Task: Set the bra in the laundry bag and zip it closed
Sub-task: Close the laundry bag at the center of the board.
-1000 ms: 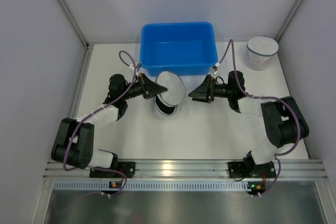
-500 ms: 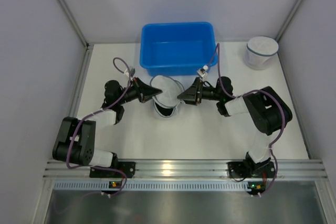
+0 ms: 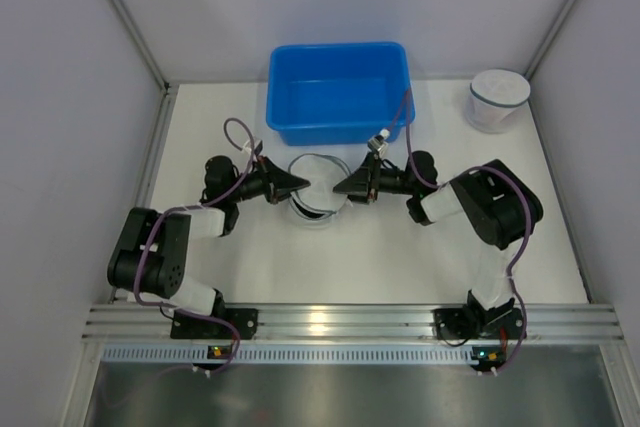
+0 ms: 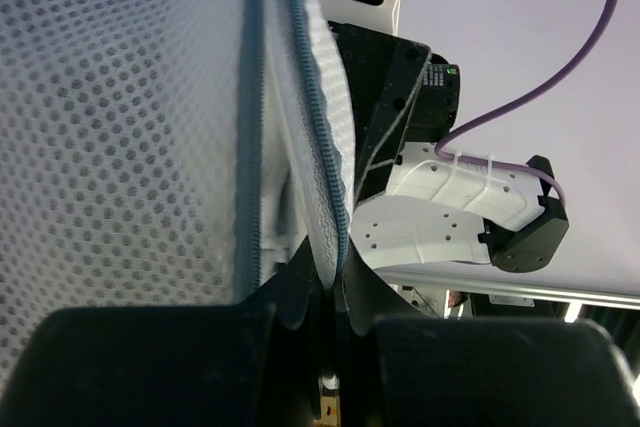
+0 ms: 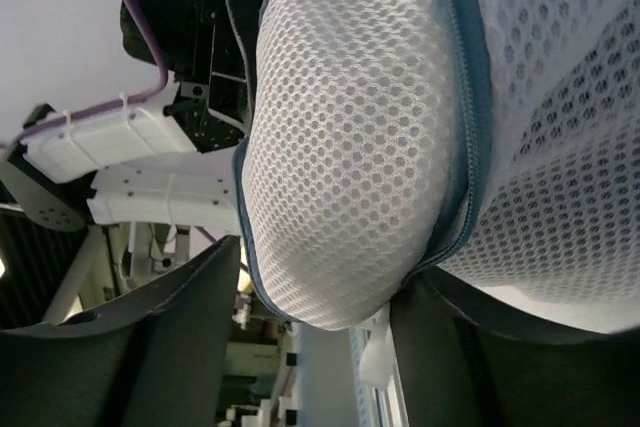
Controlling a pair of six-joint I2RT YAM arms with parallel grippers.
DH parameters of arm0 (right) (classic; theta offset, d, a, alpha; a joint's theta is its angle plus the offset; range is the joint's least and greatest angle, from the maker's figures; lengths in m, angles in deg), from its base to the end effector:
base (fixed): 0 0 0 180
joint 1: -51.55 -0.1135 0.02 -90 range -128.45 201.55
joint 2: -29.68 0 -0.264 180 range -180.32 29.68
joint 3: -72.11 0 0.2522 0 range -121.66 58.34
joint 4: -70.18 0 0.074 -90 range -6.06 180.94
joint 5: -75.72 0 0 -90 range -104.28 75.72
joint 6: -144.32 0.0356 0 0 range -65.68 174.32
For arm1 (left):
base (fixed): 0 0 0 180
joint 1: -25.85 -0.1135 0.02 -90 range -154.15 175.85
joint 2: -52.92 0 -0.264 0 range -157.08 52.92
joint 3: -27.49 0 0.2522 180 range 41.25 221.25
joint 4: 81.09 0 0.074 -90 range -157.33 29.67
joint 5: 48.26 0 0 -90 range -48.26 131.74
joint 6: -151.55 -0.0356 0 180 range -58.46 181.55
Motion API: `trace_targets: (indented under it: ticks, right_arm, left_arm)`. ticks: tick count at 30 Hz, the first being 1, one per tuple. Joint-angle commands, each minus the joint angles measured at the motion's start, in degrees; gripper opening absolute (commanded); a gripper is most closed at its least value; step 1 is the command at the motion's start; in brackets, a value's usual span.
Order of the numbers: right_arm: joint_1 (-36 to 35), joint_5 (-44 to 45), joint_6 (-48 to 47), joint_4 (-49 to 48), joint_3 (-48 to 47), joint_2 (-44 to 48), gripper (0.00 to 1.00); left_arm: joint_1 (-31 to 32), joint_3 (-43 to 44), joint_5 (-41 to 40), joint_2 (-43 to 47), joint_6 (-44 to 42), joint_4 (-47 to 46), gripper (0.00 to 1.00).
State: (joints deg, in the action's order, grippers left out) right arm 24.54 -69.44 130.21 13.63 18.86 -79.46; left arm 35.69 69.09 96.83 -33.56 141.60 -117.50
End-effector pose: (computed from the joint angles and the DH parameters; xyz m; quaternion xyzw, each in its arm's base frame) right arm 0.2917 0.1815 0.1552 -0.0419 0.7035 0.6958 0.1383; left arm 0.2668 -0.0759 0.1851 -0.1392 0.7230 -0.6569 0.1623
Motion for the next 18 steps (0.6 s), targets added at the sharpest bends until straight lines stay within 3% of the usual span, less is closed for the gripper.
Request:
trace_targets:
  ticks: [1,5,7,9,10,13,14,15,18]
  right_arm:
    - [-1.4,-0.9,1.1,-10.6,-1.4,0.9,0.43]
    - [-1.4,-1.4,1.9,-10.8,-1.3,1.1,0.16]
    - [-1.4,-1.3,2.5,-10.9,-1.2,1.1,0.0]
    - [-1.4,-0.3,2.8,-11.0,-0.6,1.3,0.0]
    - [-1.6,0.2,2.9,-11.1,-0.3,1.4,0.0]
    - [-1.9,3.1,2.8,-11.0,0.9,1.7,0.0]
    - [-2.1,5.2,2.9,-10.7,1.5,1.8,0.0]
    - [-2.3,6.4,3.2,-10.4,1.7,1.7,0.0]
    - [-3.1,10.8,4.7,-10.3,2.0,1.8,0.0]
  left_arm:
    - [-0.4,1.1,0.7,-1.8,-1.7,-3.5,0.0]
    - [-1.1,3.8,0.7,-2.2,-6.5,2.5,0.0]
    - [-1.8,5.2,0.9,-2.0,-10.2,6.0,0.07]
    - [-2.4,8.4,1.1,-0.5,-15.2,9.6,0.2]
    - [-2.9,9.7,0.8,0.3,-17.9,15.8,0.3]
    - [-3.7,17.9,-4.1,7.0,-38.2,35.1,0.45]
    - [-3.7,19.9,-8.4,8.7,-44.0,45.7,0.48]
    - [-3.7,22.6,-10.9,11.9,-53.1,49.4,0.49]
    - [-3.6,25.0,-18.9,16.8,-67.1,62.1,0.49]
